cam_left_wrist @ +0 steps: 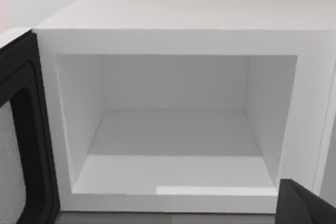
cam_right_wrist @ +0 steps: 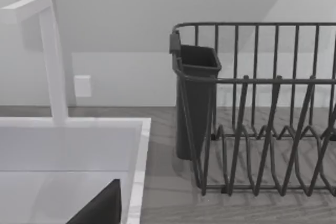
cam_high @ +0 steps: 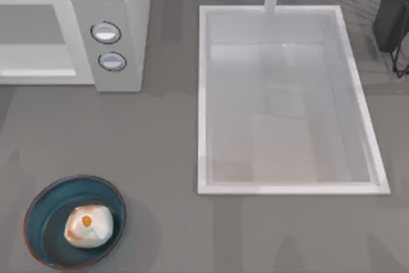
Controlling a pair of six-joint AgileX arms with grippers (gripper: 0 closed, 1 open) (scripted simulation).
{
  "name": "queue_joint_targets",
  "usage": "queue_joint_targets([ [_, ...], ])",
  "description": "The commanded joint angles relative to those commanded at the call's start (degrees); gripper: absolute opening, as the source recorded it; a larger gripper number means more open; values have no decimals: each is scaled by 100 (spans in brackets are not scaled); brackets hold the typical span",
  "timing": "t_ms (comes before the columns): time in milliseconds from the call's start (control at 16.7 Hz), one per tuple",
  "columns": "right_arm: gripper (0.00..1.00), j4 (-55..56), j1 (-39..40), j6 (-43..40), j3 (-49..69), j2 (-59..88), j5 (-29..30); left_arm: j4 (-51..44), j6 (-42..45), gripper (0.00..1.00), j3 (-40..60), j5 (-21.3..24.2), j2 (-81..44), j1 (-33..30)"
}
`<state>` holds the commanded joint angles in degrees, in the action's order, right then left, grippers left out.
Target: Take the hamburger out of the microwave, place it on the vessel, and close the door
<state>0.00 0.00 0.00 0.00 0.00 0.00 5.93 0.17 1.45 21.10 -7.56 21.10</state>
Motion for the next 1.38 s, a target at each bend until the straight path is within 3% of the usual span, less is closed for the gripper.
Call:
queue_joint_targets([
  [120,100,0,0,0,0,0,0,-3,1,0,-27,335,29,334],
  [420,100,0,0,0,0,0,0,-47,4,0,-128,1804,170,1805],
  [540,100,0,0,0,0,0,0,-71,5,0,-164,2162,229,2162],
  [960,100,0,0,0,0,0,0,12,13,0,-131,2313,136,2314],
  [1380,100,0,0,0,0,0,0,1302,54,0,259,2710,-1675,2703],
])
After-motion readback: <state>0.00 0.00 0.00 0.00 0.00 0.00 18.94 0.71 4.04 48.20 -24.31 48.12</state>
